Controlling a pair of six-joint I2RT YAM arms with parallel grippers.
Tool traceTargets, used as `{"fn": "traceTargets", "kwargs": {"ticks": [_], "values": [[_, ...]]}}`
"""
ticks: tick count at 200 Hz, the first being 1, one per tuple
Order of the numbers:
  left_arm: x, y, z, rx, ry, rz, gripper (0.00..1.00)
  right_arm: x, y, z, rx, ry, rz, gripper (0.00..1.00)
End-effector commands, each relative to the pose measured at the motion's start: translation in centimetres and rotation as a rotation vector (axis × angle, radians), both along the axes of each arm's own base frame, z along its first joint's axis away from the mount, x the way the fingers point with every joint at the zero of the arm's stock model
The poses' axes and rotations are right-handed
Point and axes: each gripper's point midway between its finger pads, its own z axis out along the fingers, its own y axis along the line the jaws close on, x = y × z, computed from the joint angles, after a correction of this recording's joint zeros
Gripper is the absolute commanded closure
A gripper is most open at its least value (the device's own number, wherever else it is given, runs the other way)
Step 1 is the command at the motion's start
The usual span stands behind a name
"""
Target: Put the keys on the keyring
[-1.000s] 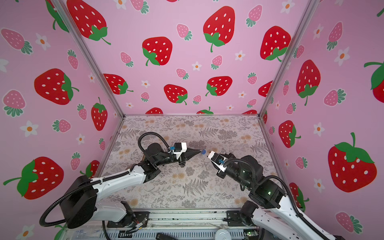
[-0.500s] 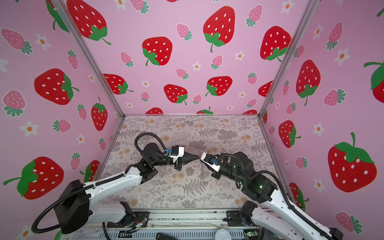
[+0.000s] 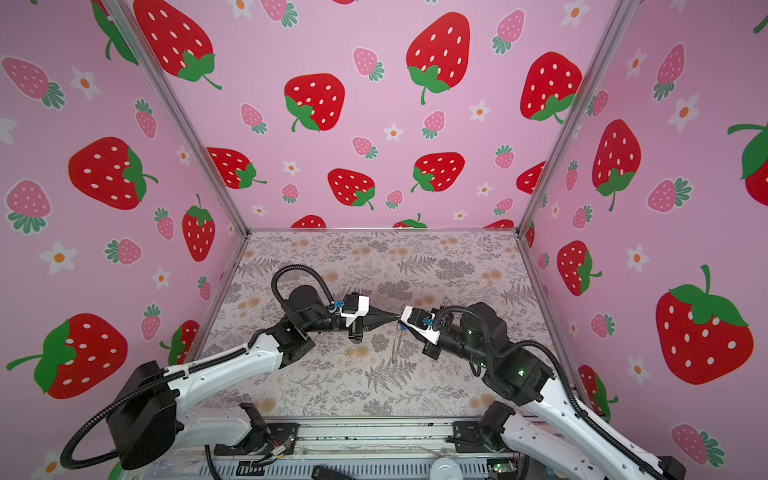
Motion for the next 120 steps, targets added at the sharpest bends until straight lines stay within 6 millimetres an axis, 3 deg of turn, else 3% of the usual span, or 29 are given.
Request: {"fn": "traceTargets", "kwargs": {"ticks": [1, 113, 120], "values": [[-0.8, 0.5, 1.3, -0.027, -0.062, -0.023, 1.0, -0.4, 0.1, 1.5, 0.04, -0.018, 0.025, 0.84], [-1.8, 0.8, -0.1, 0.07, -0.115, -0.066, 1.0, -1.0, 0.6, 0.4, 0.021, 0.026, 0.083, 1.0], [-1.8, 0.8, -0.2, 0.081, -0.12, -0.066, 0.93, -1.0, 0.7, 0.4, 0.018, 0.03, 0.085, 1.0]]}}
